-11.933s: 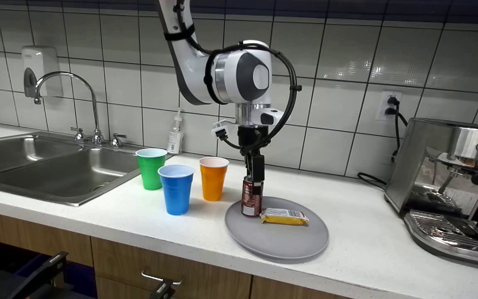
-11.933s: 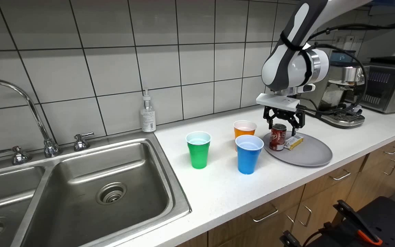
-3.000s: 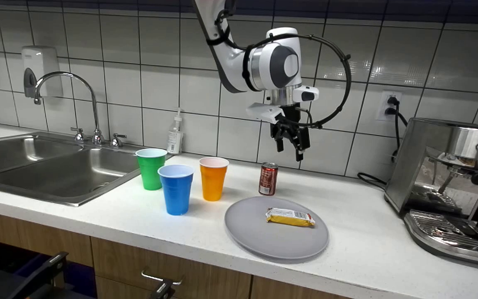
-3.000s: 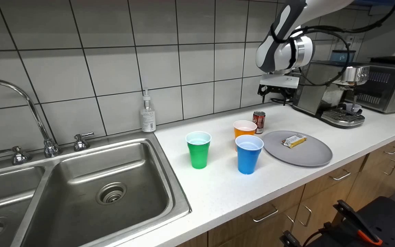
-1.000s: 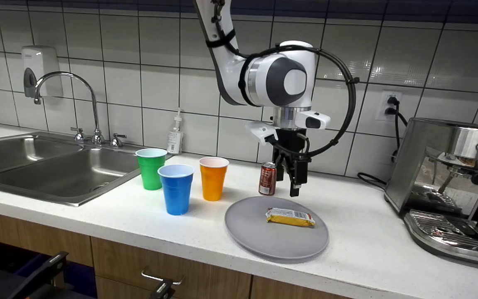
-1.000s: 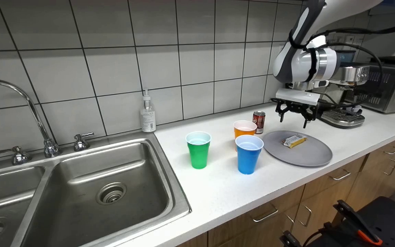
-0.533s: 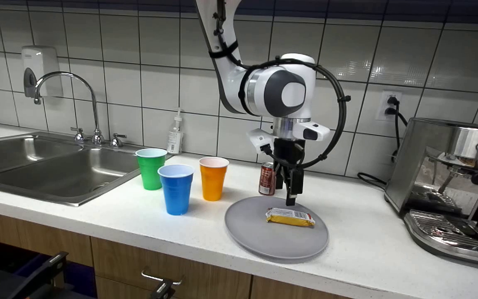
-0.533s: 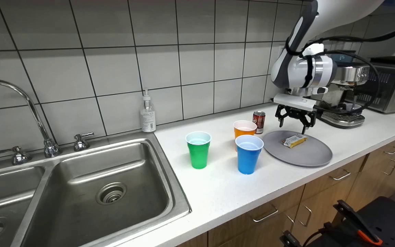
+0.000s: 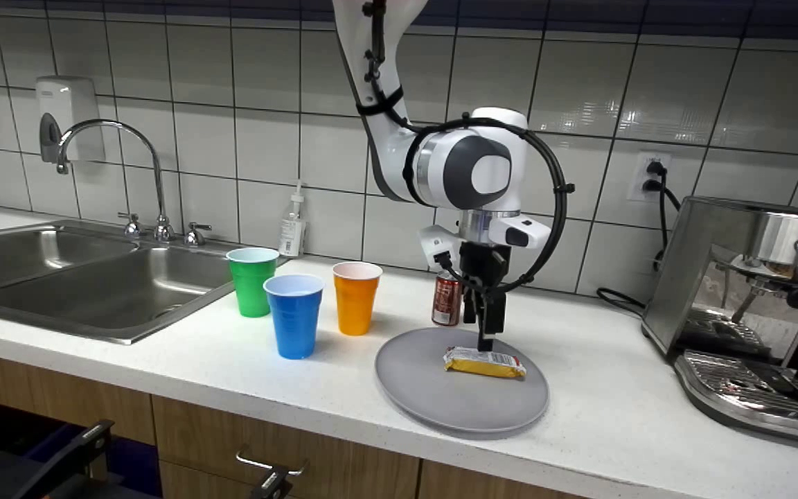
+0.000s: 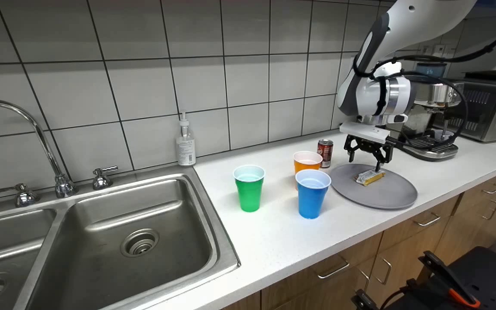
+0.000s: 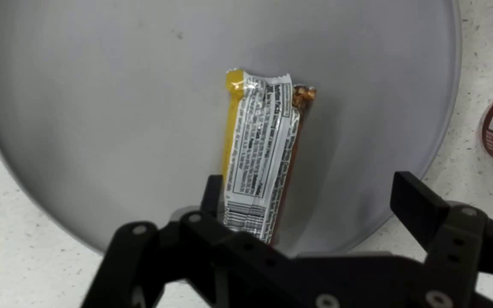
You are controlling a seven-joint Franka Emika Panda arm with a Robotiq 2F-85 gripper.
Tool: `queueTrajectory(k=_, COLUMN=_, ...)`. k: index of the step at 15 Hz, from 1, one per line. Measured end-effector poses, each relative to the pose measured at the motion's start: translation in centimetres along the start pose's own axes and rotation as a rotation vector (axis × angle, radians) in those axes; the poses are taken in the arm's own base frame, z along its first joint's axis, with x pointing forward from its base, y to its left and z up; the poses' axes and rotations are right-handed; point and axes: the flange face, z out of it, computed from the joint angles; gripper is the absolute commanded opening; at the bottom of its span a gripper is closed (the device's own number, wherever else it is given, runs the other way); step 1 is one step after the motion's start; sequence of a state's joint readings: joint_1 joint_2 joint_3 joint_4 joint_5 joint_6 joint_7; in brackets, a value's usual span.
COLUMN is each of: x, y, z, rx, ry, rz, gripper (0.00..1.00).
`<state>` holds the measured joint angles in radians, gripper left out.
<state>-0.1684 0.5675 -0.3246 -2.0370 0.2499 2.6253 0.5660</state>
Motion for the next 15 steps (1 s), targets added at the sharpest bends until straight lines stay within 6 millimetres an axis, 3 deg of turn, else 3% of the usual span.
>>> queueTrajectory(k=15, x=0.8, y=0.7, z=2.5, rx=-0.046, ry=-0.01, rz=0.127, gripper=1.0)
